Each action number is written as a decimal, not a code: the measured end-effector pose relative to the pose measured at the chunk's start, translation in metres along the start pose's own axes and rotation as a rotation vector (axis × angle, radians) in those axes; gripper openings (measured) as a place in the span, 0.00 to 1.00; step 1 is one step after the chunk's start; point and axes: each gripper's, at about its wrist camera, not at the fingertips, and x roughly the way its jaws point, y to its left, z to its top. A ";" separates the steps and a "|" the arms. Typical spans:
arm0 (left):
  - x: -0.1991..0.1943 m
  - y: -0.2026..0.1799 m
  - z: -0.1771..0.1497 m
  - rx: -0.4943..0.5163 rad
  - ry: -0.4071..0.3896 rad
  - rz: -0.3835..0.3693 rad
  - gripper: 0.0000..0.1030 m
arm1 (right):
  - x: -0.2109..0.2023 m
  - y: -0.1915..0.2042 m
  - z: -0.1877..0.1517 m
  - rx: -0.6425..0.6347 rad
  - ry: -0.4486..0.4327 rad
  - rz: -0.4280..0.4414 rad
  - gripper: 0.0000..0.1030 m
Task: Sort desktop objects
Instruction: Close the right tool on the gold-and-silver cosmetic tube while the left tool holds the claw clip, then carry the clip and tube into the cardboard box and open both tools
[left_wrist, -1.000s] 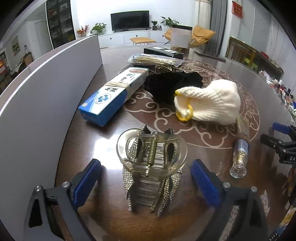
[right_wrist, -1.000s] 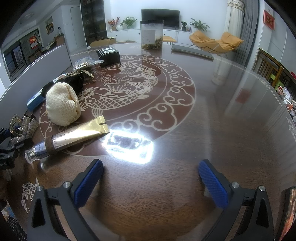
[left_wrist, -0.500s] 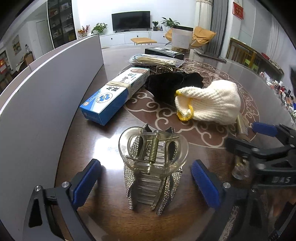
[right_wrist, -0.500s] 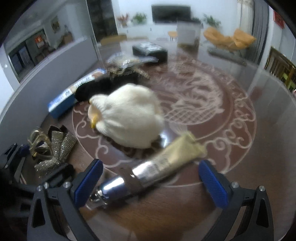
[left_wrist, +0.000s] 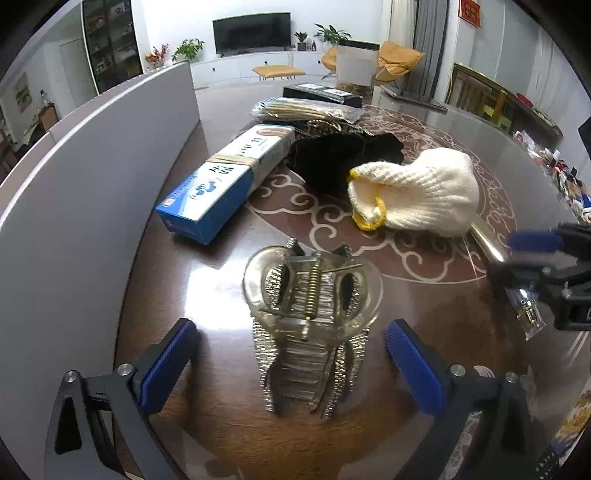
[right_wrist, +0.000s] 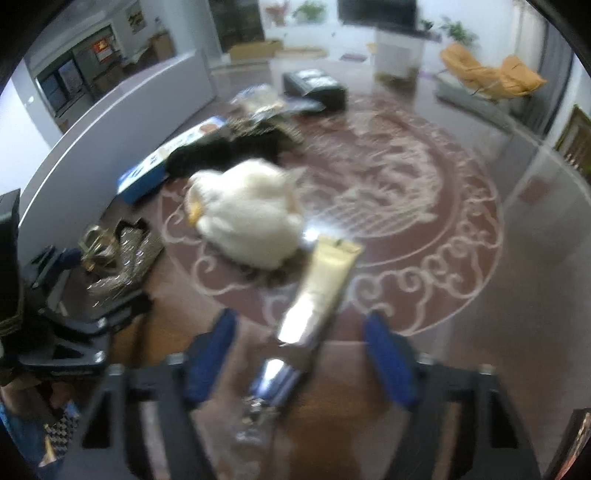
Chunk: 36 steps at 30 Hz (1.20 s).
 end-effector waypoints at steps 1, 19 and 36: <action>-0.002 0.000 0.000 -0.001 -0.013 0.001 0.86 | 0.004 0.005 -0.001 -0.014 0.017 -0.004 0.50; -0.067 -0.022 -0.041 0.010 -0.082 -0.145 0.53 | -0.046 -0.029 -0.072 -0.046 0.034 0.021 0.29; -0.092 -0.017 -0.041 -0.022 -0.106 -0.197 0.53 | -0.048 -0.048 -0.069 0.056 0.038 0.147 0.29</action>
